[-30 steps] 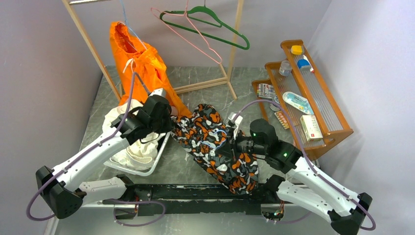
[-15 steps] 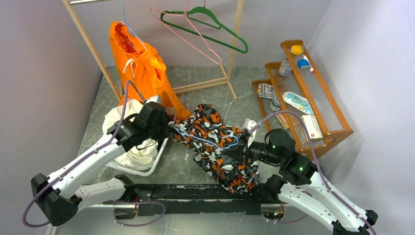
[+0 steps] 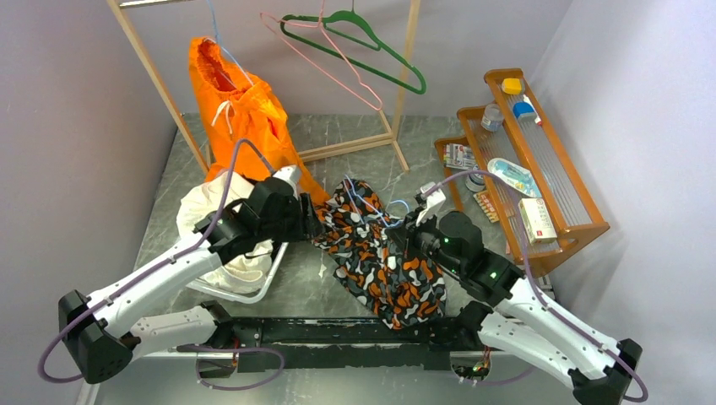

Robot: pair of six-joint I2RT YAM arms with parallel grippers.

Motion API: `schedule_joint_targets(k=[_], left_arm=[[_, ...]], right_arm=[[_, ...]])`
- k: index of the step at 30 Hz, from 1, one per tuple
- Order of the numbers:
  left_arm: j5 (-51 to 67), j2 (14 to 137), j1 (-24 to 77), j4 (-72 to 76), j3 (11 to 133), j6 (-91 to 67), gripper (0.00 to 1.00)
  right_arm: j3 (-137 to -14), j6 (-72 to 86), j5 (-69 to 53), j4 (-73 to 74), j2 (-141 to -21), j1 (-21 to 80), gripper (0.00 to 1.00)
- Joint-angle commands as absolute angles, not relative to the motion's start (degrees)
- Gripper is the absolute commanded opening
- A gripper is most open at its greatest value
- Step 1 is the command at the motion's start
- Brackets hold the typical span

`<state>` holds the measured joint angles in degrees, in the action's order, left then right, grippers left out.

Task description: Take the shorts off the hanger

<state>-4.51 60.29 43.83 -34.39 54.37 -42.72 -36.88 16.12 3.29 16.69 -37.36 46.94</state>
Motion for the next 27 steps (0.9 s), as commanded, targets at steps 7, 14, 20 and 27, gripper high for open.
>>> schedule_joint_targets(k=[7, 14, 20, 27], left_arm=[[-5.1, 60.4, 51.6, -27.6, 55.6, -45.8, 0.75], [1.6, 61.2, 51.8, -11.3, 53.0, -58.7, 0.78], [2.4, 66.9, 51.8, -2.6, 53.0, -63.6, 0.86], [4.6, 74.5, 51.8, 2.0, 54.3, -69.6, 0.78]], right_arm=[[-35.2, 21.0, 0.4, 9.4, -44.1, 47.0, 0.0], [-33.7, 20.2, -0.8, 4.3, -41.8, 47.0, 0.0], [-33.7, 18.4, -2.8, 6.3, -41.1, 47.0, 0.0], [-33.9, 17.8, -4.7, 5.2, -40.4, 47.0, 0.0]])
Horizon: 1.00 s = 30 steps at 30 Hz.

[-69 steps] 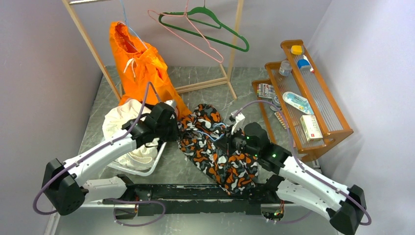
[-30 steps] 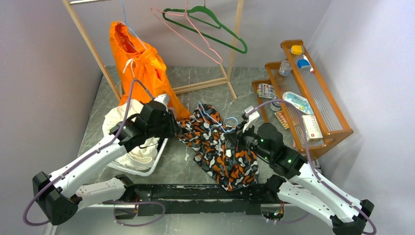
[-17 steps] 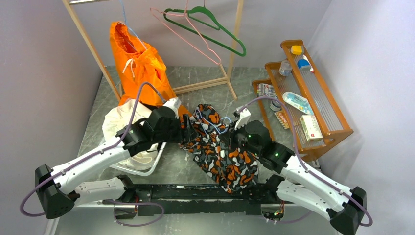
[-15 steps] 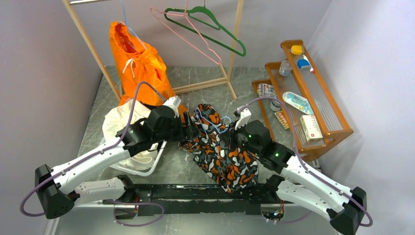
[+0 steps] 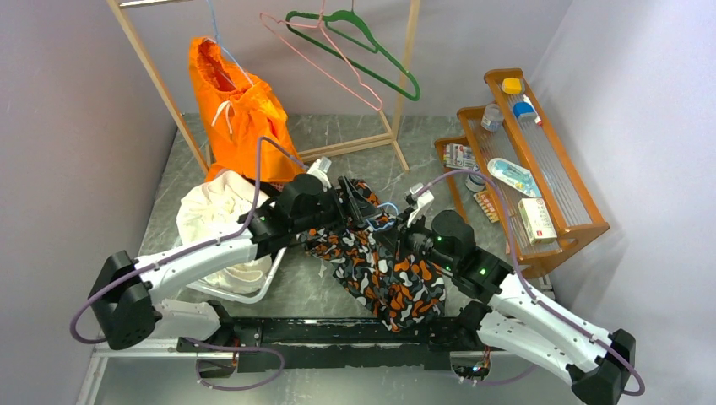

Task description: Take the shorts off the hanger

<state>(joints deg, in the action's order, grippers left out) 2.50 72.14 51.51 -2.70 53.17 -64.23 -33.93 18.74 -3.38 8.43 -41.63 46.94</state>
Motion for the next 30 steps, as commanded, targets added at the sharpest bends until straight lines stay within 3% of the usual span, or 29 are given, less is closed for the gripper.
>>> schedule_joint_targets(k=[1, 10, 16, 21, 24, 28, 30], left_arm=[[3.6, 74.8, 51.8, 1.1, 54.2, -71.3, 0.77], [-2.1, 73.0, 51.8, 17.0, 44.6, -86.4, 0.54], [-0.5, 75.5, 51.8, 11.0, 49.4, -86.9, 0.24], [1.6, 76.4, 51.8, 13.9, 47.4, -89.4, 0.08], [2.9, 77.4, 51.8, 12.2, 48.1, -90.4, 0.07], [2.2, 77.5, 51.8, 13.8, 48.4, -92.0, 0.07], [1.4, 77.1, 51.8, 13.8, 48.6, -92.8, 0.07]], right_arm=[[-33.6, 18.1, -4.8, 4.2, -40.2, 46.9, 0.0], [-31.4, 20.0, -5.9, 0.6, -40.6, 47.0, 0.0], [-31.8, 19.7, -5.3, 1.5, -41.3, 47.0, 0.0], [-31.4, 20.1, -5.1, 2.0, -41.2, 47.0, 0.0], [-31.2, 21.1, -5.2, 2.4, -41.4, 47.0, 0.09], [-31.2, 23.3, -4.8, 6.7, -39.5, 46.9, 0.35], [-30.8, 24.9, -3.1, 9.9, -37.9, 47.0, 0.43]])
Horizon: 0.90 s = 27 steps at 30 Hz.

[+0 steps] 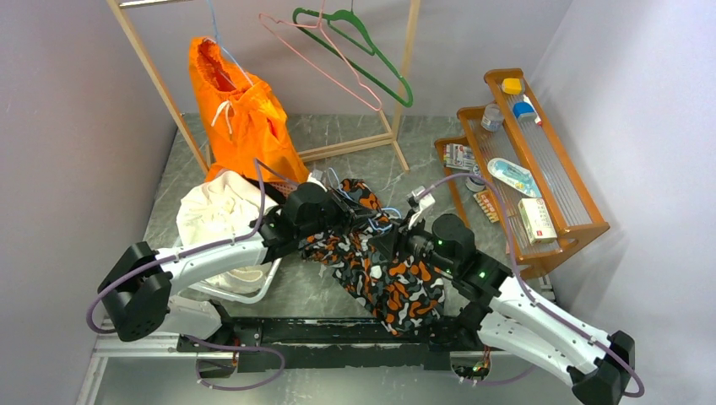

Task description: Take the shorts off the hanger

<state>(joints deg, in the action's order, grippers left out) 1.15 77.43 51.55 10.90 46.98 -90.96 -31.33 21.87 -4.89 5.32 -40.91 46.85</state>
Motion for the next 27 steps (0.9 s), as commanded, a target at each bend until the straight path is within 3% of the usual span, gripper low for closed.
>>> schedule_joint_targets(k=[1, 5, 10, 14, 16, 18, 27], left_arm=[[0.7, 76.9, 51.8, 13.4, 48.9, -93.1, 0.07], [-2.5, 75.1, 51.8, 11.2, 49.3, -93.3, 0.07], [-5.1, 73.8, 51.4, 9.8, 49.5, -94.0, 0.07], [-5.2, 73.4, 50.6, 9.4, 50.8, -91.8, 0.07], [-4.3, 73.4, 50.0, 9.5, 51.7, -90.4, 0.07], [-3.3, 73.4, 49.3, 10.2, 53.4, -87.9, 0.07], [-4.6, 69.5, 46.6, 5.7, 58.4, -81.4, 0.07]], right_arm=[[-30.8, 25.6, -2.4, 11.7, -36.9, 46.9, 0.48], [-31.5, 30.7, 1.0, 21.0, -33.3, 47.0, 0.64], [-31.6, 36.0, -3.1, 28.2, -30.5, 47.0, 0.68], [-30.9, 39.8, -6.2, 31.5, -28.0, 47.0, 0.44], [-29.8, 41.2, -5.4, 32.4, -25.6, 47.0, 0.15], [-29.1, 43.2, -3.0, 33.9, -23.2, 47.0, 0.01], [-30.5, 55.2, 14.9, 41.6, -20.3, 47.0, 0.0]])
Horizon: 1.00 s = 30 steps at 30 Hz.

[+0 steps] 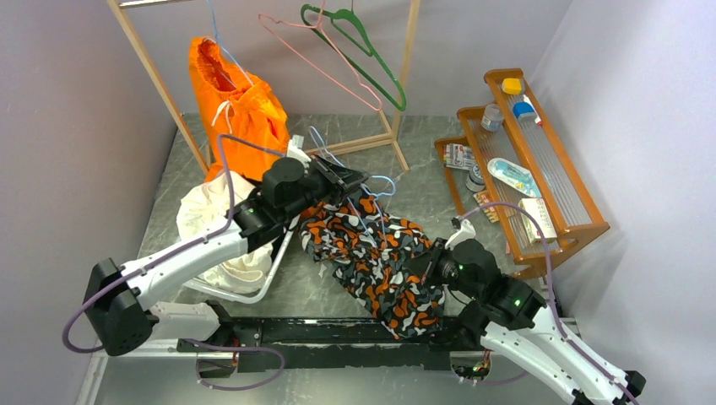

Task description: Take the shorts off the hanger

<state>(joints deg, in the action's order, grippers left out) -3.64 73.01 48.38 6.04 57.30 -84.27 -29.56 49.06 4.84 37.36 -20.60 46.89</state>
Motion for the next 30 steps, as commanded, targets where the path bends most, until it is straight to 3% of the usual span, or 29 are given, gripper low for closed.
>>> schedule_joint_targets(k=[1, 9, 17, 25, 26, 30], left_arm=[[-3.3, 69.4, 45.9, 5.9, 58.4, -82.1, 0.07], [6.1, 70.1, 43.1, 12.9, 57.6, -85.6, 0.07], [10.9, 69.6, 43.0, 12.8, 59.8, -83.0, 0.07], [6.8, 64.8, 42.9, 9.8, 58.5, -82.0, 0.07], [6.5, 64.5, 42.9, 9.7, 58.3, -81.9, 0.07], [6.4, 64.2, 42.9, 11.1, 56.7, -83.1, 0.07]], right_arm=[[-30.2, 54.8, 15.5, 41.4, -20.5, 47.0, 0.0], [-33.6, 65.0, 26.6, 48.0, -31.8, 46.9, 0.0], [-34.1, 58.5, 27.7, 33.8, -46.2, 46.9, 0.0], [-36.0, 48.3, 21.6, 23.8, -59.1, 45.2, 0.0], [-36.1, 46.7, 20.1, 22.7, -58.5, 45.2, 0.04], [-34.1, 45.5, 20.5, 20.9, -49.5, 45.3, 0.33]])
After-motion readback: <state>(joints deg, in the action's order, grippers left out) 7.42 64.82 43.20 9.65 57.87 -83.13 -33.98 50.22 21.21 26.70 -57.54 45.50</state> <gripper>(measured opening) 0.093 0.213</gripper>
